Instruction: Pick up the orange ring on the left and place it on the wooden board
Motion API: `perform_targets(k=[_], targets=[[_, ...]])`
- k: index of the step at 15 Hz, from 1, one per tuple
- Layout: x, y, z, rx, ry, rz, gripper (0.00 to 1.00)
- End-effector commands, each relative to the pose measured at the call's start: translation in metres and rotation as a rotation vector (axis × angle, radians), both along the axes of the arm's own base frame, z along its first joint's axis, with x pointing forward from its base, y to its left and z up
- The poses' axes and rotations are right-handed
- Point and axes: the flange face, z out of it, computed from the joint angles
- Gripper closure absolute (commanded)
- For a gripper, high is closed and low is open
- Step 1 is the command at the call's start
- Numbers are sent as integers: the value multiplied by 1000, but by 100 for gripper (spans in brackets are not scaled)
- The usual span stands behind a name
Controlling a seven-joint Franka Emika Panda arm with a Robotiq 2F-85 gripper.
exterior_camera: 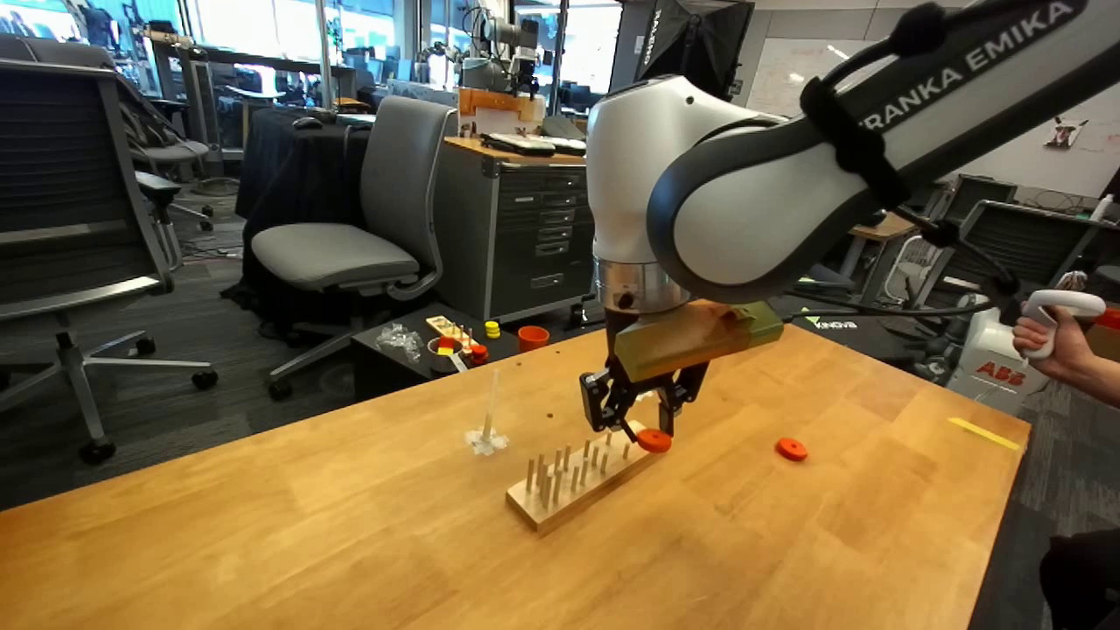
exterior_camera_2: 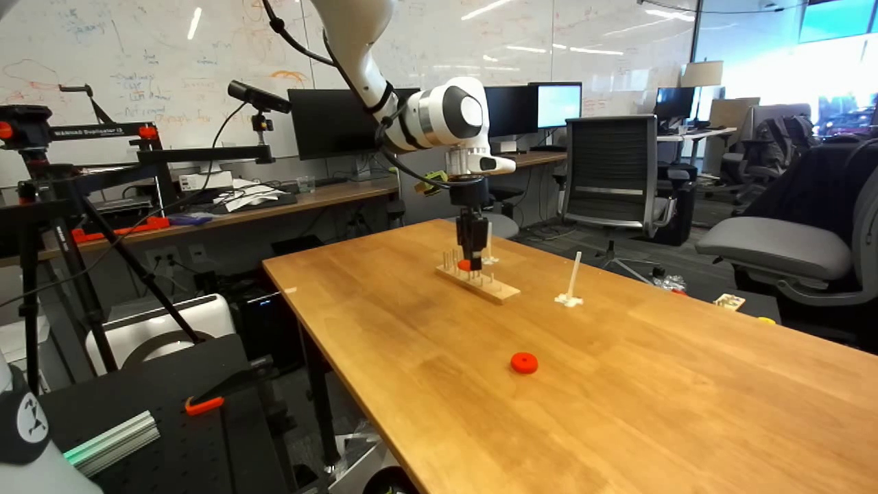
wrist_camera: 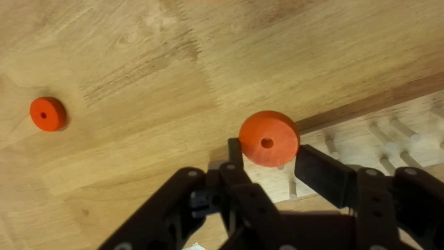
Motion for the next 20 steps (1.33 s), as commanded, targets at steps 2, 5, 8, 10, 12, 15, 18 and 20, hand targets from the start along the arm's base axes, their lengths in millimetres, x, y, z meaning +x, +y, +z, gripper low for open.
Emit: perform_targets(k=[2,5,8,10,12,15,18,20], targets=[[-8,8,13,-16,-22,-8,81],[-10,12,14,-23,-25,-13,81],[-9,11,12,-13,-19,-23,51],[-7,10,11,-14,-14,-10,26],[-6,11,10,-10,-14,-4,19],[-1,16,5,-15,31,26,0],[8,18,-13,-24,130,75,0],[-7,17,-22,-34,180,120,0]])
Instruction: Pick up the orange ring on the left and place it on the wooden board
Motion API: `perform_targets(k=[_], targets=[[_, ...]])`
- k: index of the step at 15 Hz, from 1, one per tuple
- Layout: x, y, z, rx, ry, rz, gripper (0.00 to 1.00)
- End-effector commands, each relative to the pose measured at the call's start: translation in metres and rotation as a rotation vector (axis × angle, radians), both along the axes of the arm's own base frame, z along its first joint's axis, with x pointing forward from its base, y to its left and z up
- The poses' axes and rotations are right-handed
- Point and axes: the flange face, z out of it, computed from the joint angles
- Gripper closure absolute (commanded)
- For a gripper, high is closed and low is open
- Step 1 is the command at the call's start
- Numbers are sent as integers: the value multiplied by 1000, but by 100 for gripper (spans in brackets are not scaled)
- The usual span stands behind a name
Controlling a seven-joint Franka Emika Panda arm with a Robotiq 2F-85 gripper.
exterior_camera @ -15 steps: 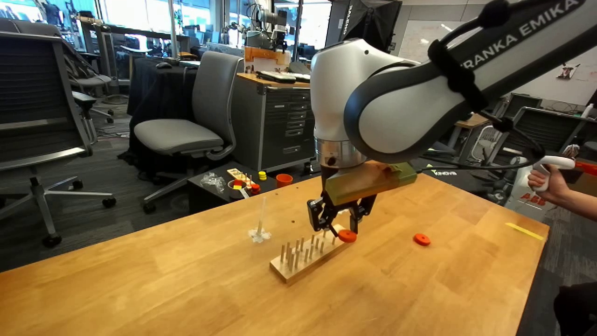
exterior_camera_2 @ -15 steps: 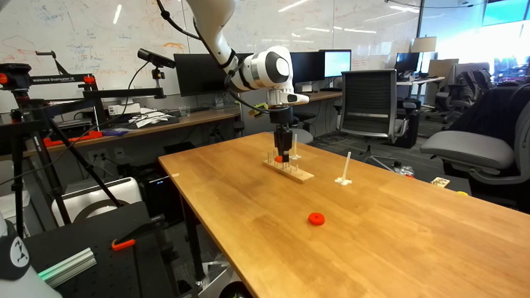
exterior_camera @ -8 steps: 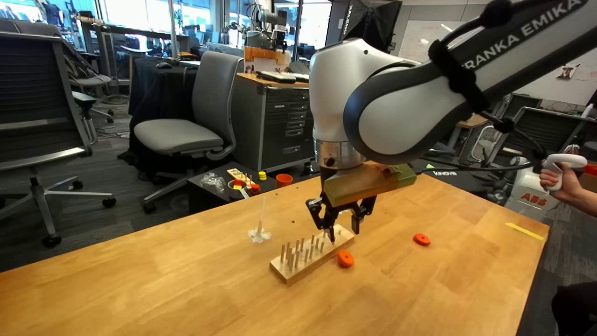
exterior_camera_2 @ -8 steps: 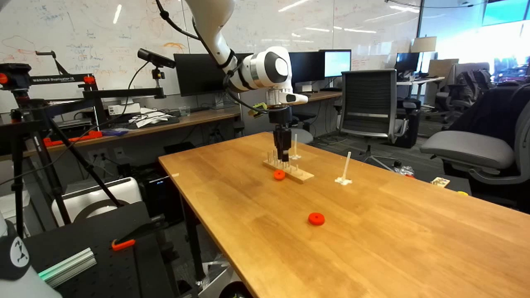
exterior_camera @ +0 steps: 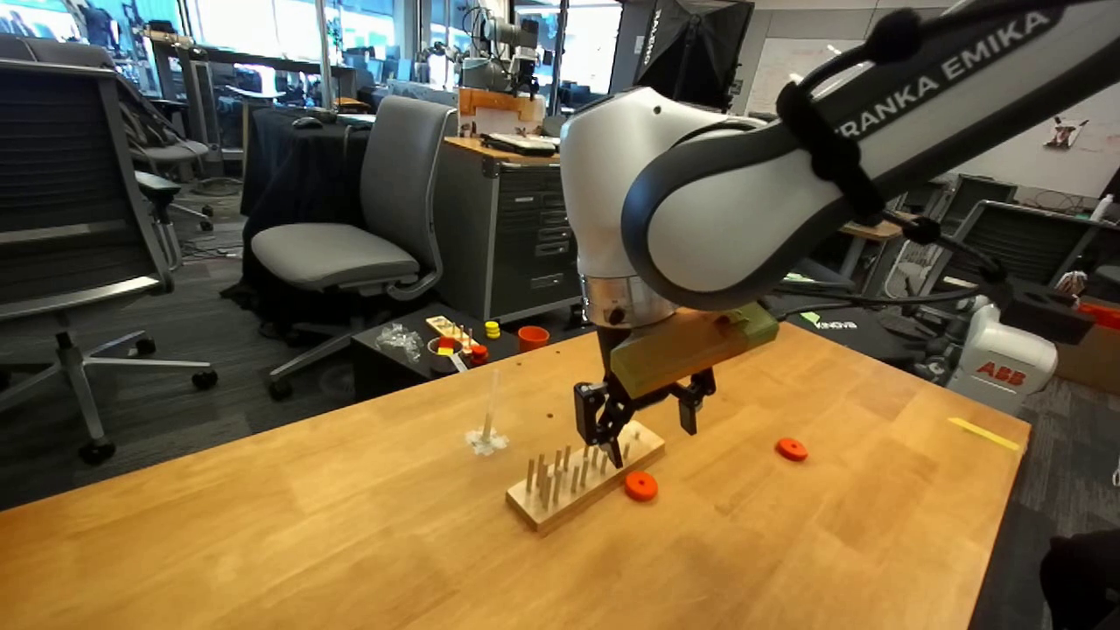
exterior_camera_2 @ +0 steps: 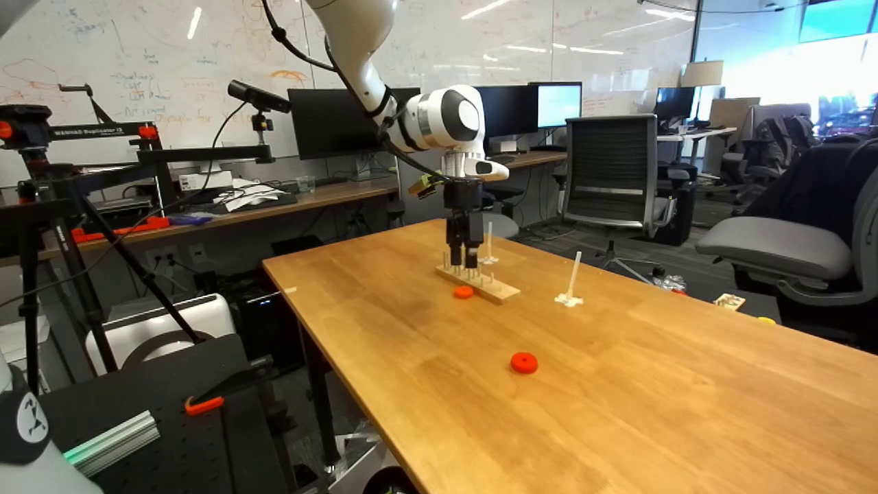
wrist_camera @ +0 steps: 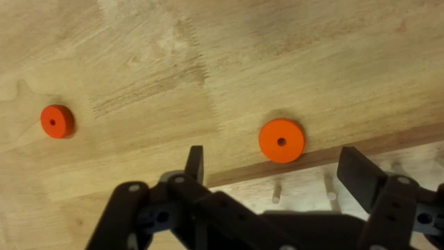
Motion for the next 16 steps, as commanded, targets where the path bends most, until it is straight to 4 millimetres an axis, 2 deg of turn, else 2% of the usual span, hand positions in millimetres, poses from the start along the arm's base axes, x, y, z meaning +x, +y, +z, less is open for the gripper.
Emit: perform_targets(k=[1,3,8,13,16], targets=[[-25,-6,-9,16,96,77,0],[-50,-9,-16,-15,119,119,0],[-86,-17,-18,-9,74,135,0],[-103,-19,-2,68,-152,69,0],[-103,-27,1,63,-255,66,0]])
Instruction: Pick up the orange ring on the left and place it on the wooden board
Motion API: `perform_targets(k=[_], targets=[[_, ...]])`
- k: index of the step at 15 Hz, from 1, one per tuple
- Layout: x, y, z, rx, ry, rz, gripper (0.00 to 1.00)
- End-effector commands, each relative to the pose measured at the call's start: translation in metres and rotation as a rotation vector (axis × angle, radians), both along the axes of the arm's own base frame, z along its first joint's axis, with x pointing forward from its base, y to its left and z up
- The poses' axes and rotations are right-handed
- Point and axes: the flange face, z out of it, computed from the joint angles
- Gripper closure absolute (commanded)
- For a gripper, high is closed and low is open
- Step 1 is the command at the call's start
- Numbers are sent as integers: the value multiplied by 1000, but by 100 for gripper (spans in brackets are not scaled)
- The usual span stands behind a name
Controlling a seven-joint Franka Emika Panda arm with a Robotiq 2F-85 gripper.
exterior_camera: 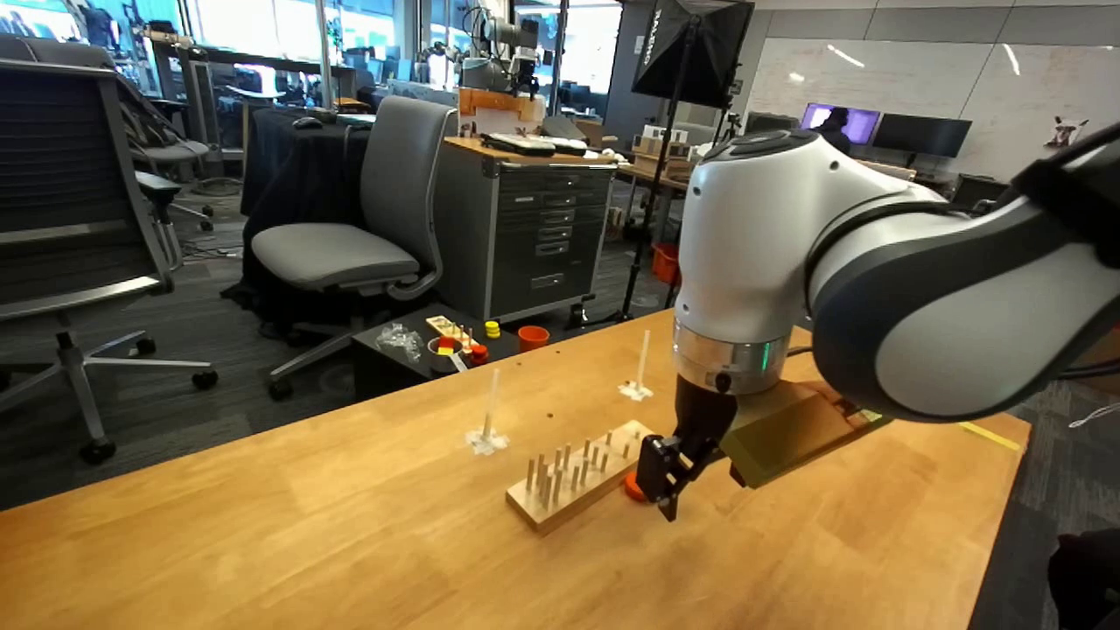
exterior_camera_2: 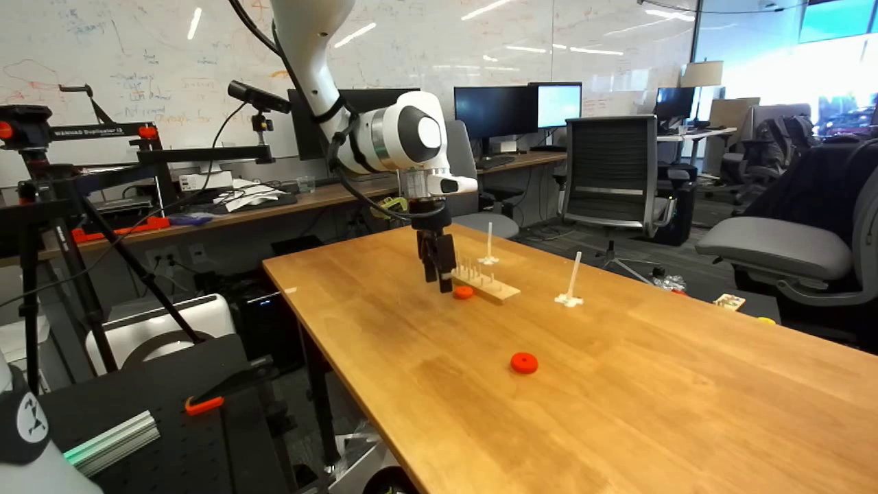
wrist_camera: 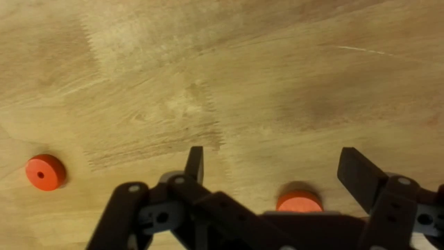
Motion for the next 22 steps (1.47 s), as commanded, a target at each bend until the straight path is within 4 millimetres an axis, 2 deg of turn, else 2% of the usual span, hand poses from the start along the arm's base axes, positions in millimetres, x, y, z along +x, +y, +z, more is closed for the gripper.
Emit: perform_targets(k=[1,2,3,6,12,19,22], targets=[[-10,-12,16,-28,-132,1,0],[-11,-18,15,-46,-115,16,0],[-2,-12,5,-27,-82,8,0],[-4,-19,4,-43,-86,13,0],[-5,-18,5,-42,-86,15,0],[38,-22,29,0,-227,-99,0],[46,-22,32,46,-217,-181,0]])
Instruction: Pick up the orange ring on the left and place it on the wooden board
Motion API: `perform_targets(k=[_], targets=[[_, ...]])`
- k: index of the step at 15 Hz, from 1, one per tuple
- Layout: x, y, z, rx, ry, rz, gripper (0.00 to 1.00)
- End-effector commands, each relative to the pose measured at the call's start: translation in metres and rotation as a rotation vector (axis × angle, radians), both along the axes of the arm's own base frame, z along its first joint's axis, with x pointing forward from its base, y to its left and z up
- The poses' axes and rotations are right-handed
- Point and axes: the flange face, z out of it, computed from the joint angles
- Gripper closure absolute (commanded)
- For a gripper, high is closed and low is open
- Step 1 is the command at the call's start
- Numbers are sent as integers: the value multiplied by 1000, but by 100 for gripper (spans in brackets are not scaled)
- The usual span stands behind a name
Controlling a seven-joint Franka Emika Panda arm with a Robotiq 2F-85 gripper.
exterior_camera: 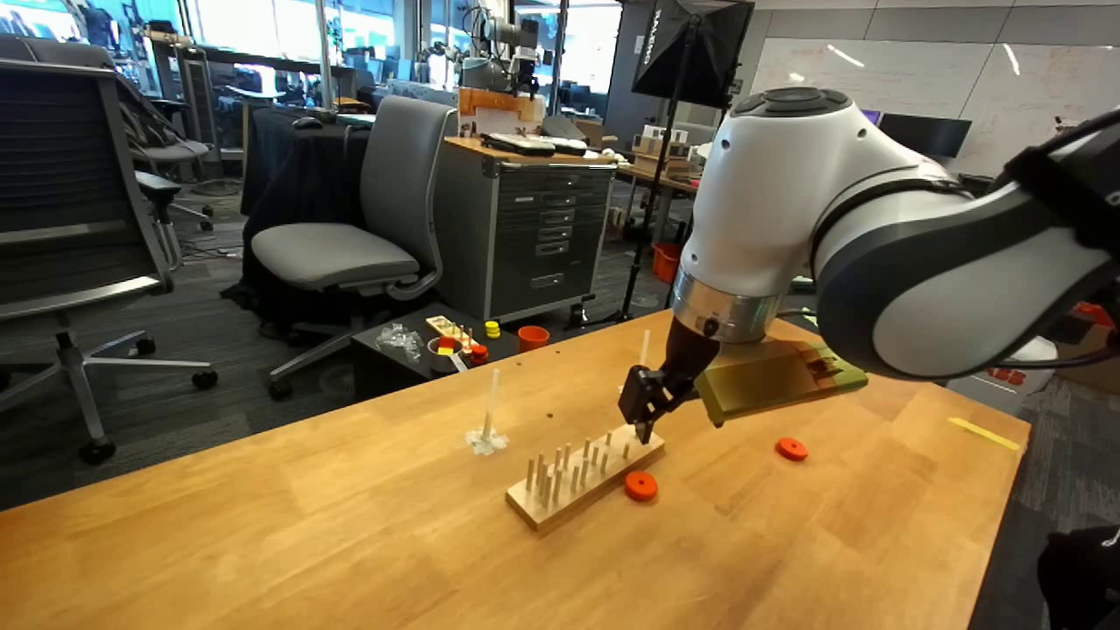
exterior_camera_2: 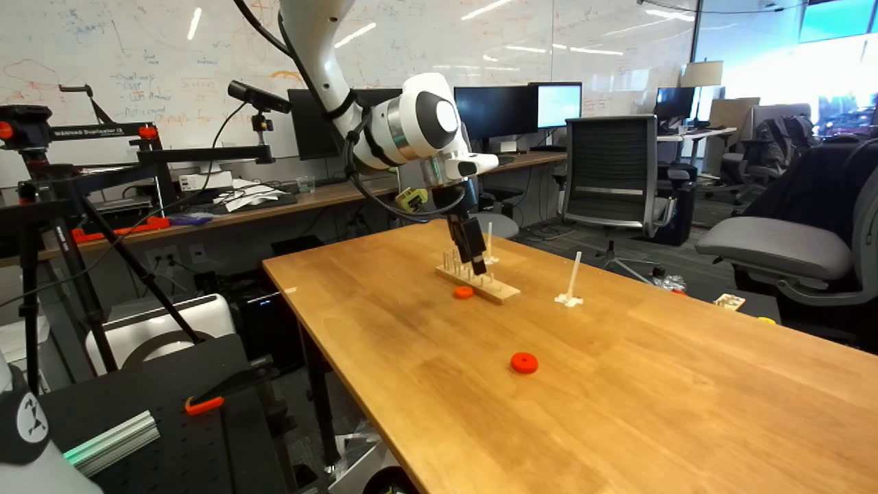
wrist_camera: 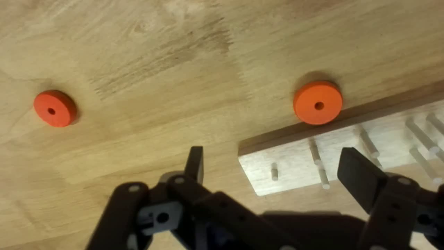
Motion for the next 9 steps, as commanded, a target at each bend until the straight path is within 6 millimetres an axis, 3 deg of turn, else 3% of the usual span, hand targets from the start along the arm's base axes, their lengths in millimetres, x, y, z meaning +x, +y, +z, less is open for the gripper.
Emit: perform_targets(k=[1,9], targets=[[11,4,2,72,9,-95,0],[10,-6,-6,146,189,-105,0]])
